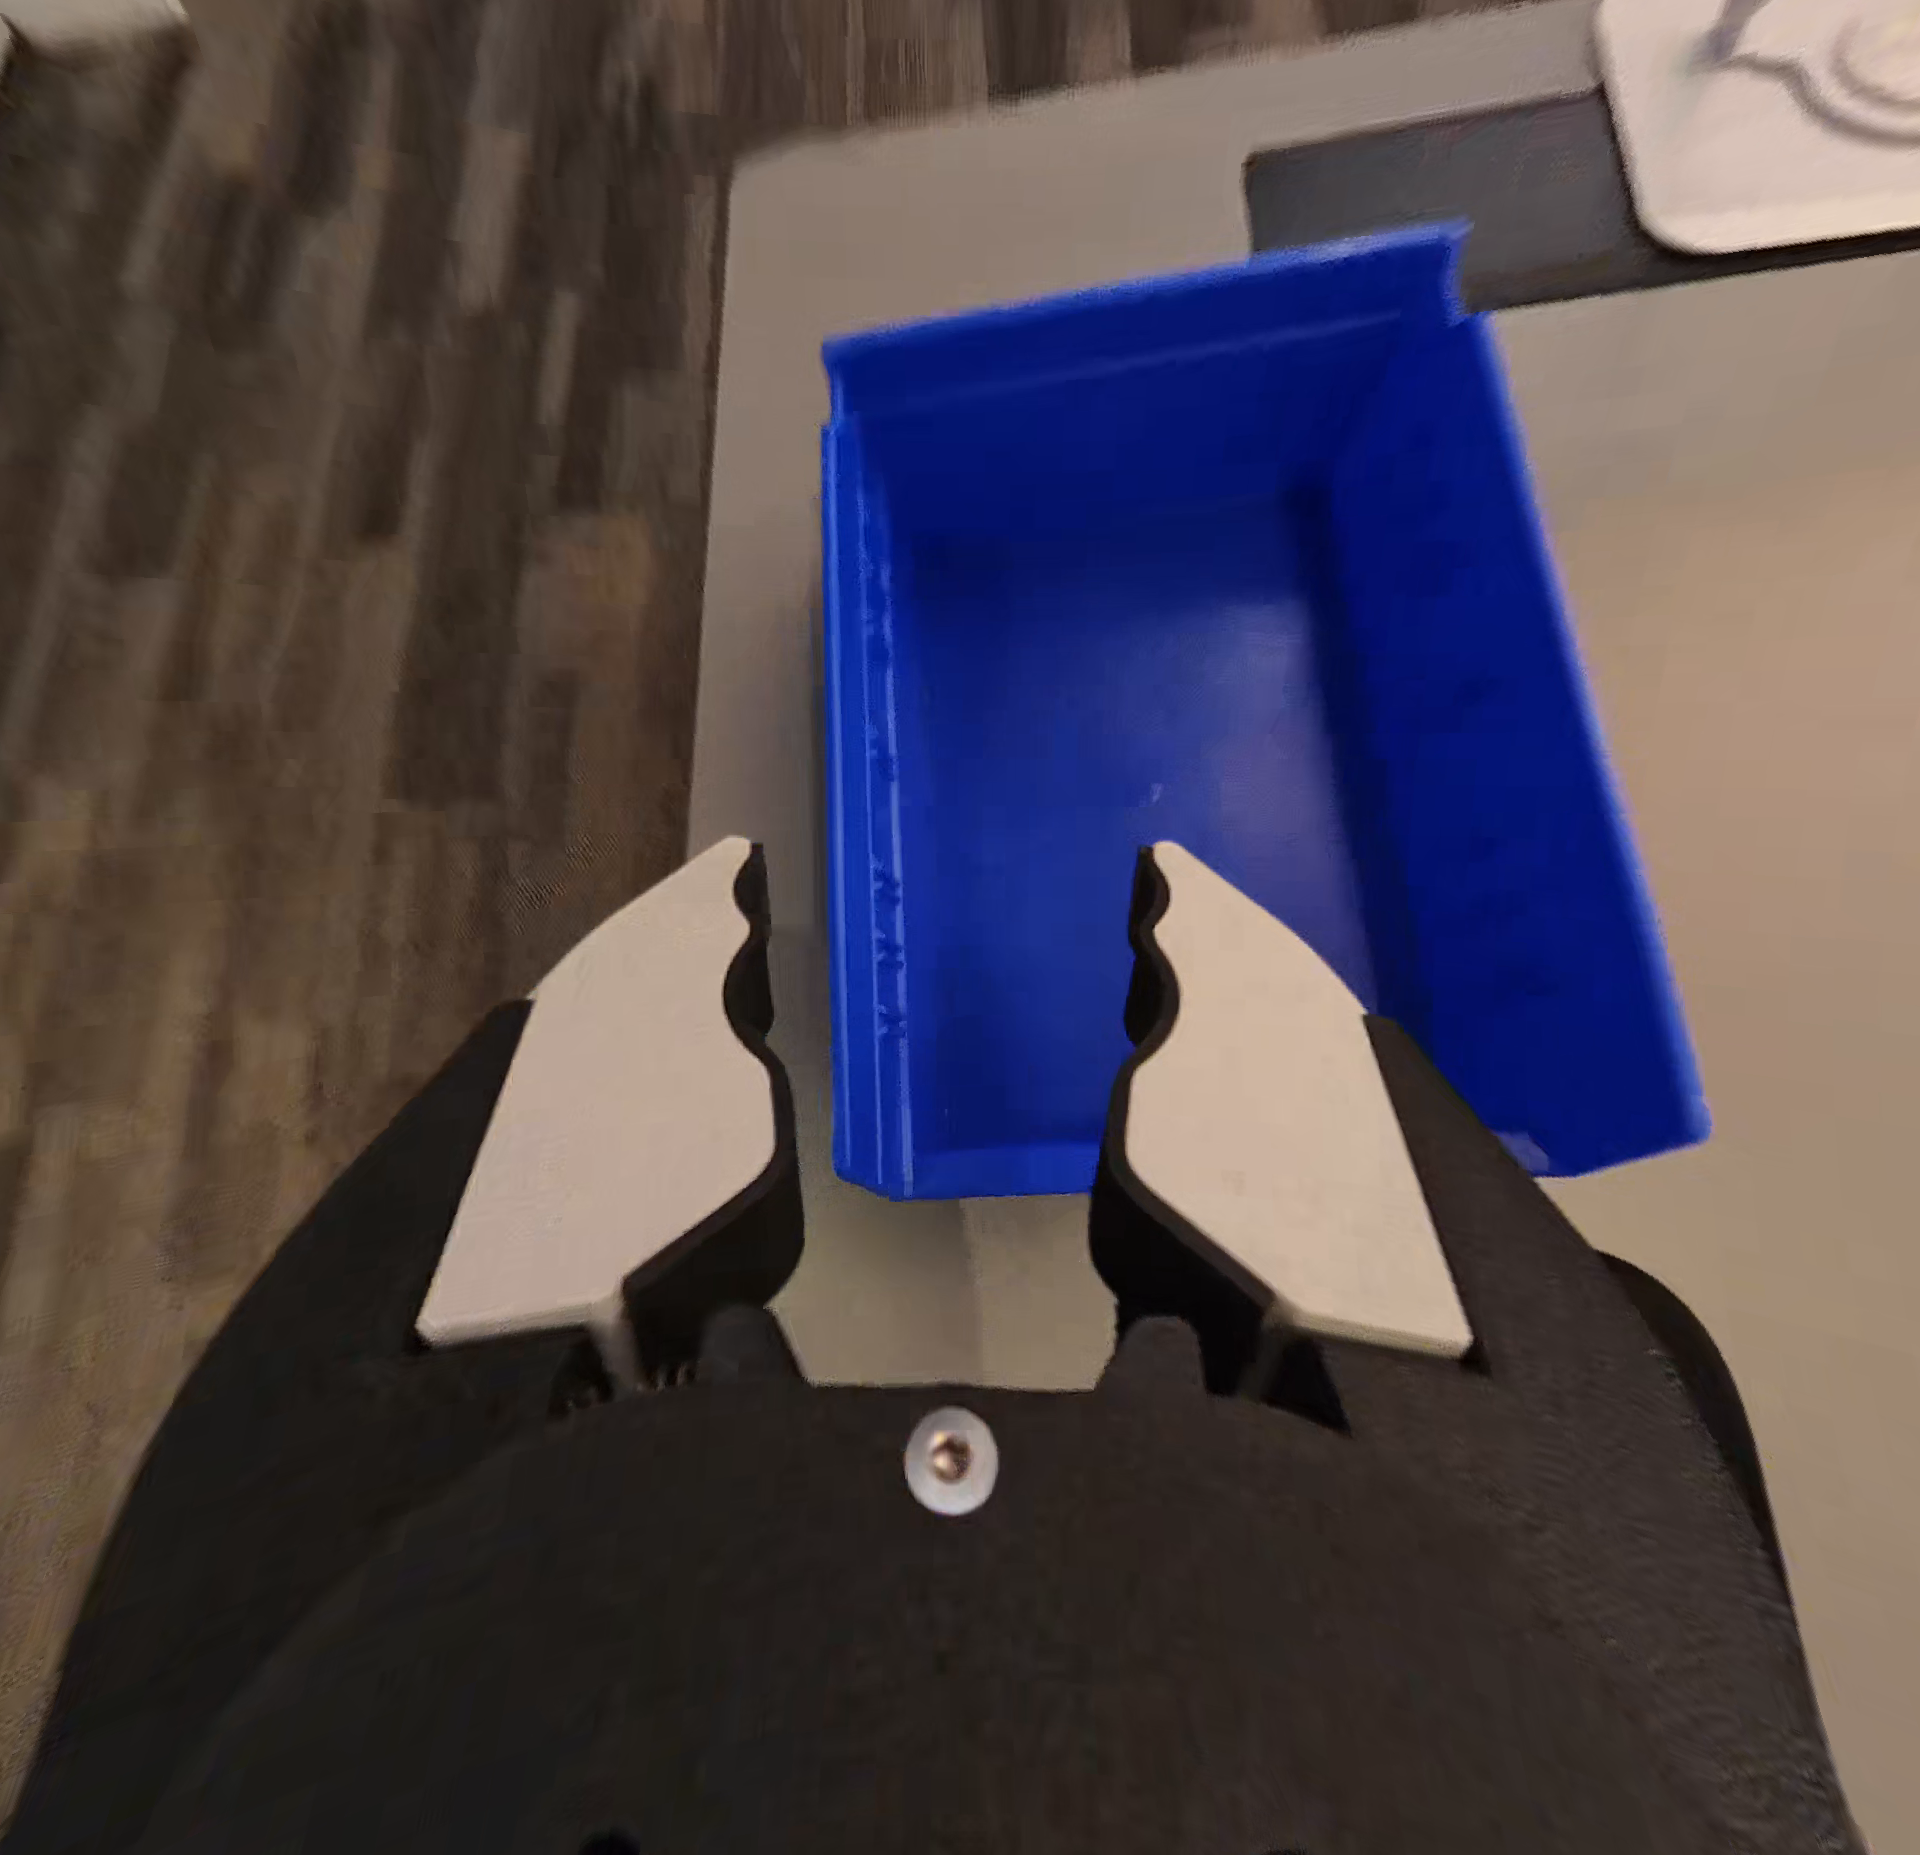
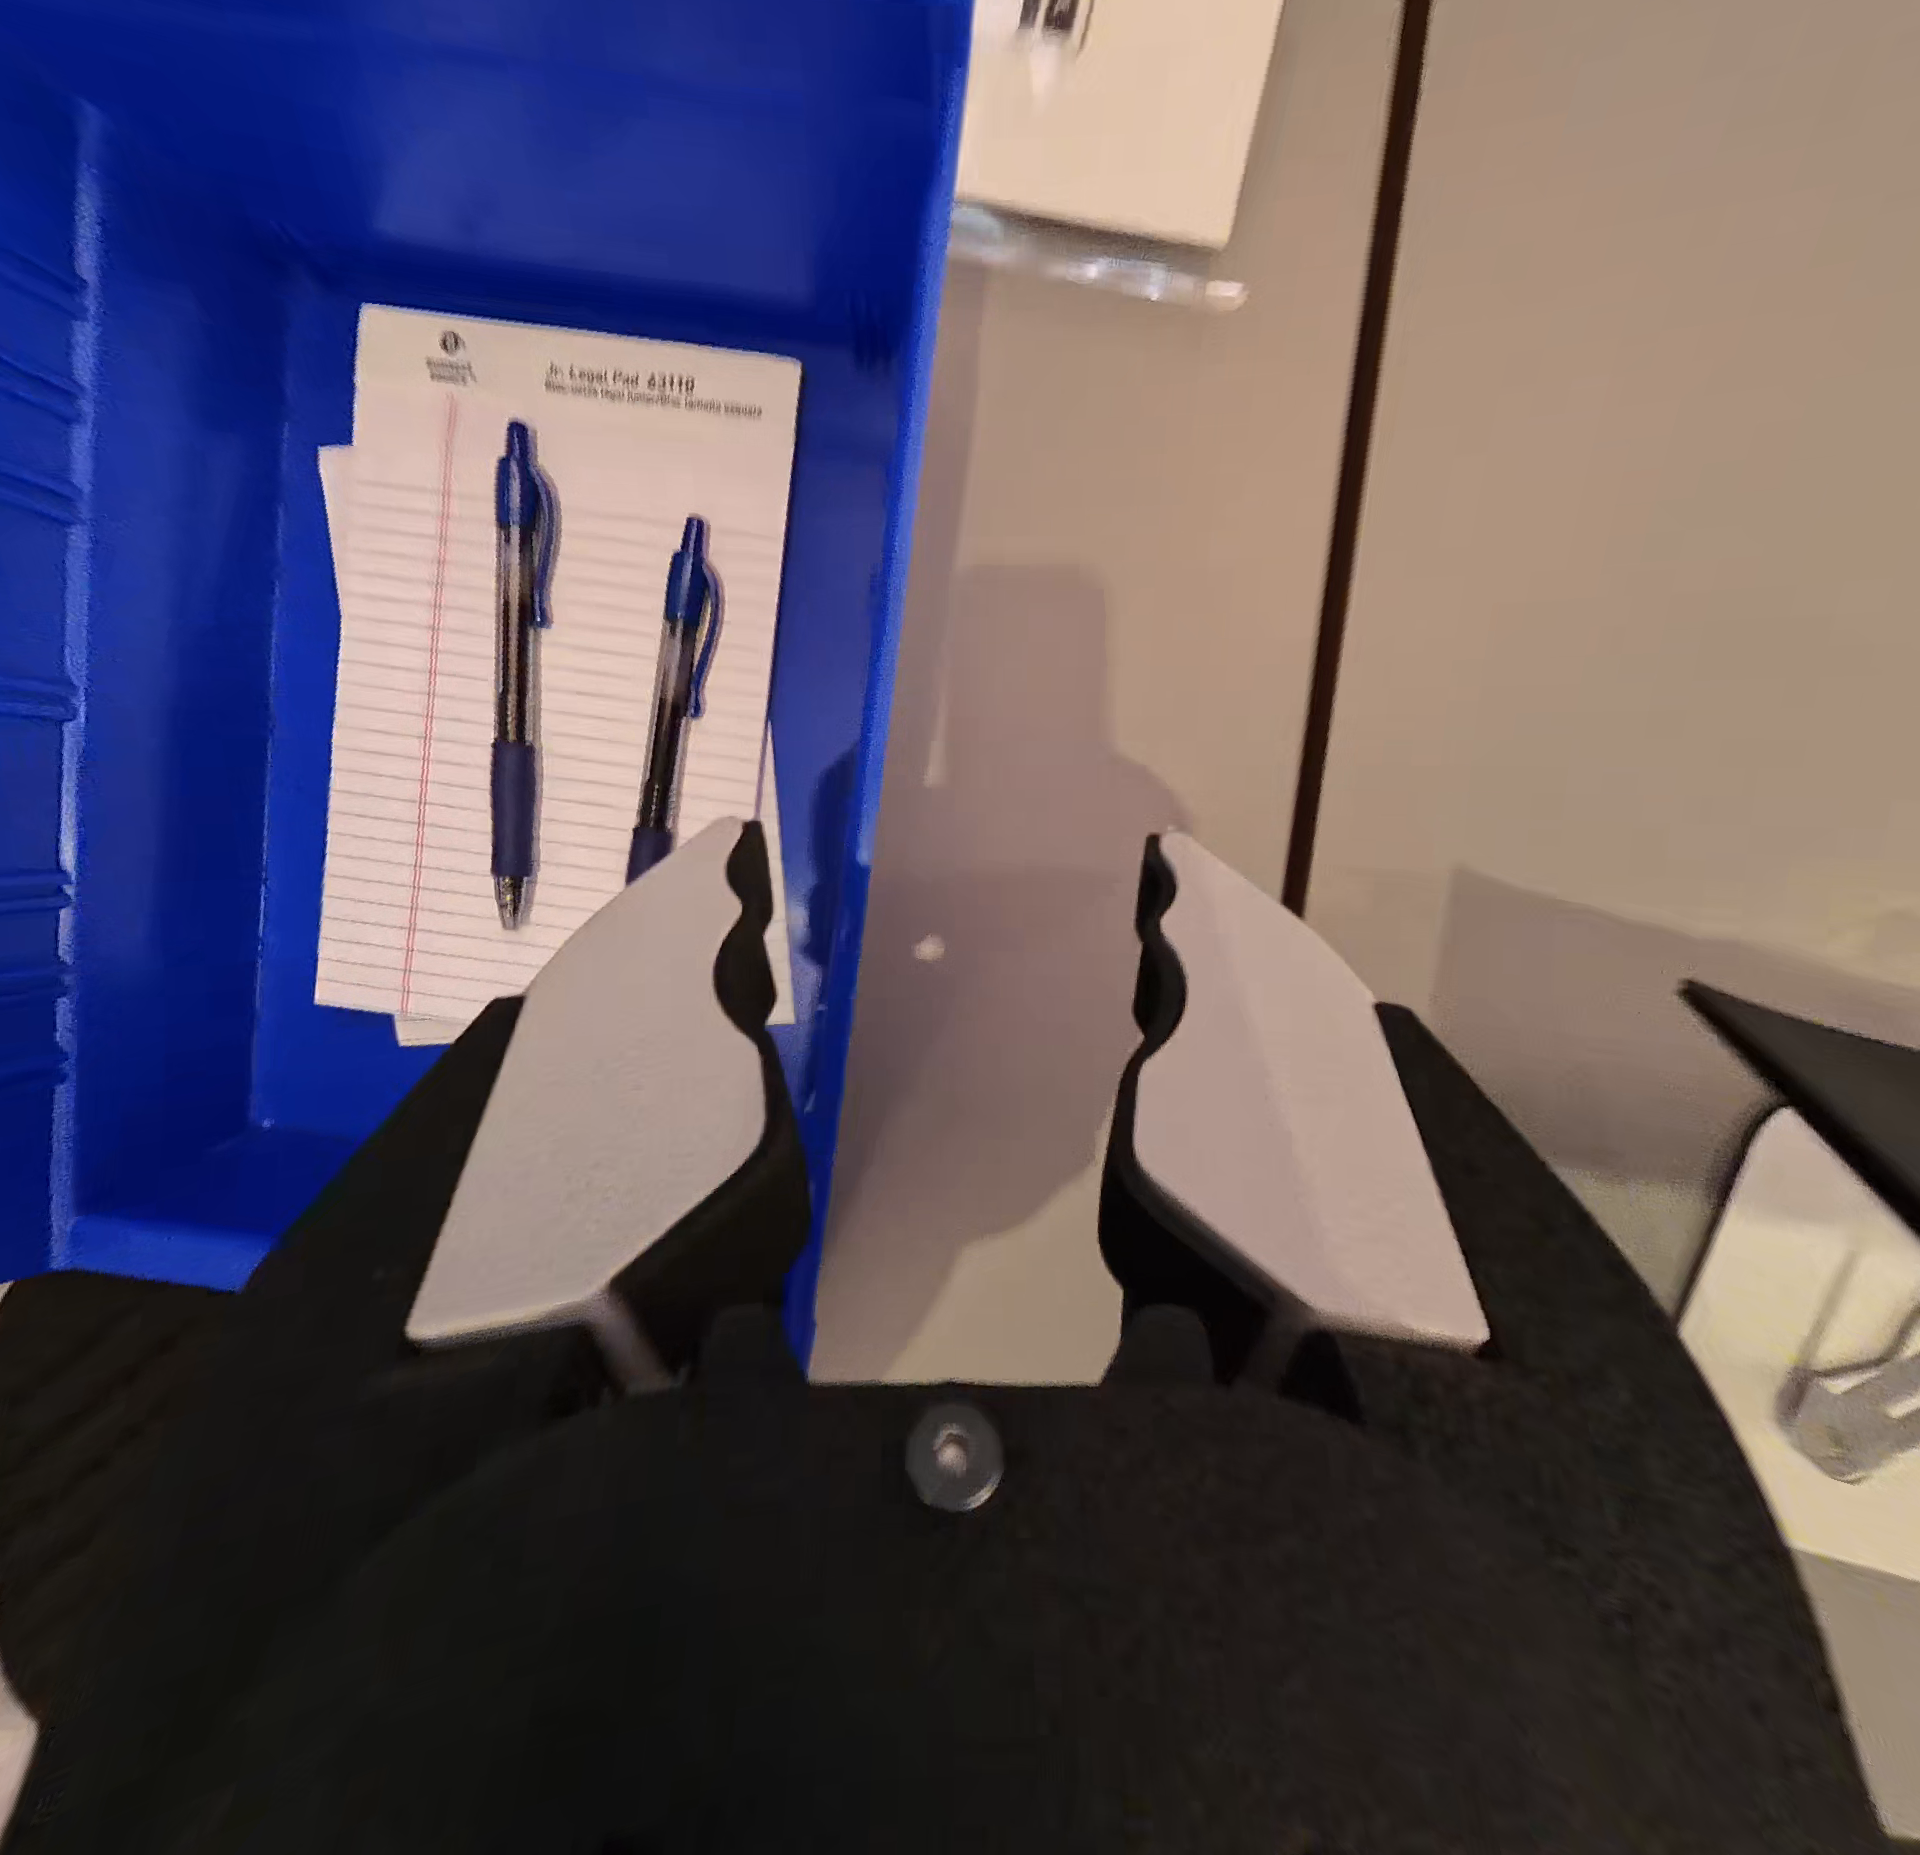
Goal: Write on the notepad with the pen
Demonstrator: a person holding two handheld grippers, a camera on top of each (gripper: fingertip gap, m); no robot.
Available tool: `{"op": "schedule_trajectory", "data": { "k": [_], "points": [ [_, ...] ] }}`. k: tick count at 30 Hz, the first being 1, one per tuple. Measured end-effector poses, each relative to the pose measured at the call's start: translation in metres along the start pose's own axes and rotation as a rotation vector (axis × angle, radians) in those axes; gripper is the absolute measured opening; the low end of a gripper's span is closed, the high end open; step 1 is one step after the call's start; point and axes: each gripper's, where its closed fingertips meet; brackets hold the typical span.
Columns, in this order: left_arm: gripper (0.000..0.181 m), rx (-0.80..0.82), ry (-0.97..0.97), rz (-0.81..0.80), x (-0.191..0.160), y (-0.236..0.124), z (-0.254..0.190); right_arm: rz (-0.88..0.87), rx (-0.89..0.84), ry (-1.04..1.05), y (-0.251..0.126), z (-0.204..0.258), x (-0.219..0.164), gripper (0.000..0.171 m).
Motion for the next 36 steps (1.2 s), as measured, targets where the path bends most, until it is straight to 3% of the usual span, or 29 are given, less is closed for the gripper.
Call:
{"op": "schedule_trajectory", "data": {
  "k": [5, 9, 15, 17, 18, 25, 32, 36],
  "points": [
    [0.065, -0.051, -0.108, 0.111, -0.012, 0.043, 0.012, 0.133, -0.013, 0.031, 0.025, 0.009, -0.016, 0.065],
    [0.066, -0.057, -0.088, 0.249, -0.022, 0.066, 0.006, 0.213, -0.073, 0.064, 0.043, 0.003, -0.030, 0.048],
    [0.057, 0.005, -0.072, 0.382, -0.033, 0.088, 0.009, 0.238, 0.030, 0.163, 0.057, 0.016, -0.035, 0.027],
    [0.060, 0.019, -0.068, 0.404, -0.035, 0.091, 0.009, 0.252, 0.086, 0.148, 0.057, 0.027, -0.034, 0.007],
    [0.059, 0.028, -0.064, 0.424, -0.038, 0.092, 0.010, 0.257, 0.072, 0.150, 0.057, 0.027, -0.034, 0.005],
    [0.056, 0.085, -0.068, 0.467, -0.055, 0.106, 0.033, 0.246, -0.109, 0.029, 0.056, 0.018, -0.032, 0.019],
    [0.029, -0.036, -0.191, 0.469, -0.070, 0.126, 0.022, 0.228, -0.245, -0.062, 0.054, 0.012, -0.030, 0.030],
    [0.014, -0.022, -0.196, 0.454, -0.071, 0.131, 0.025, 0.223, -0.274, -0.076, 0.053, 0.011, -0.029, 0.031]
  ]
}}
Point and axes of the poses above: each gripper's, where its closed fingertips meet, y out along the fingers, x out of its top, z = x × y across the jaws, and after that the axes turned 2 degrees about z, right-handed
